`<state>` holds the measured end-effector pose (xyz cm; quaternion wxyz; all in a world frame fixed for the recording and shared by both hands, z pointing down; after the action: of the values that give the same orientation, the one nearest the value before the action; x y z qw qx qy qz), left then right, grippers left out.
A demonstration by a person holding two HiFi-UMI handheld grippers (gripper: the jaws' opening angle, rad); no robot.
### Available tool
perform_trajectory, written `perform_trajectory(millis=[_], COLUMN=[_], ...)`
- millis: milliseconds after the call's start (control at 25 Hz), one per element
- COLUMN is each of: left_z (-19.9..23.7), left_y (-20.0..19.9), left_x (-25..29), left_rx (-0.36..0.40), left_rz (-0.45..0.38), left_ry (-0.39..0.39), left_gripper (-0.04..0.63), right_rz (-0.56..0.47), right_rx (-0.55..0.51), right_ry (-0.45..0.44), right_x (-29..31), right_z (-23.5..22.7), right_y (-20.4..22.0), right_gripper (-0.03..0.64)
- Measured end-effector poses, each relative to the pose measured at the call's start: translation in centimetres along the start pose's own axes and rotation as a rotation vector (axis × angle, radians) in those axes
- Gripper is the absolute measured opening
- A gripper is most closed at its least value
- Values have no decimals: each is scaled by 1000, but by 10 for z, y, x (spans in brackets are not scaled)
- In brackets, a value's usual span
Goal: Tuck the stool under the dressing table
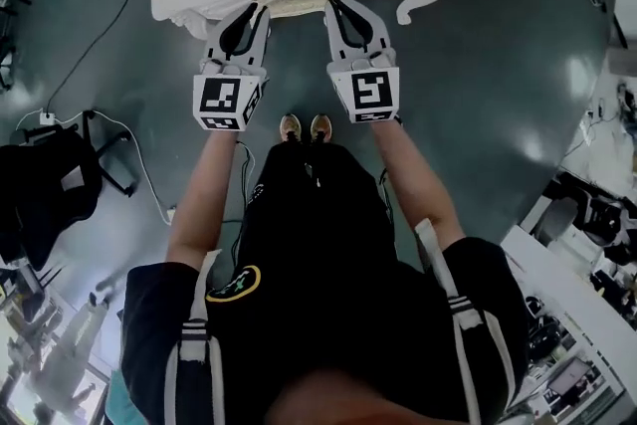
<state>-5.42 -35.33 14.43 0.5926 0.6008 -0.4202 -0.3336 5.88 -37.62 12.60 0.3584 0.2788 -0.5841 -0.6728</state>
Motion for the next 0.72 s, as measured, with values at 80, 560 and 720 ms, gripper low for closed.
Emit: perform_trajectory(millis=[80,560,720], left_z=[-9,-21,-15], left_y=[-31,-109,-118], left_x=[-11,-51,-50], left_rx=[14,57,80], left_rz=[-16,-92,-113], left_ry=[64,143,136], left_gripper=[44,28,28], right_rz=[-31,-74,-76], right_rx=[-19,-37,-38], right_ry=[-31,-152,-159], right_x=[-12,-38,-33], right_z=[4,30,33], right_y=[-32,-105,-108], right_gripper=[21,21,21])
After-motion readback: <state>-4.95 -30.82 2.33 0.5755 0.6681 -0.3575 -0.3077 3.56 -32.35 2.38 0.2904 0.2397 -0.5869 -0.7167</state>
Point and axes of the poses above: the fingertips, and each gripper's own axes: x forward along the fingers, z to its left, y out of its underside, the point moved 1 cm from there along -x, backward along the fingers, and after that the axes turned 3 degrees about y, right-handed, at the moved point
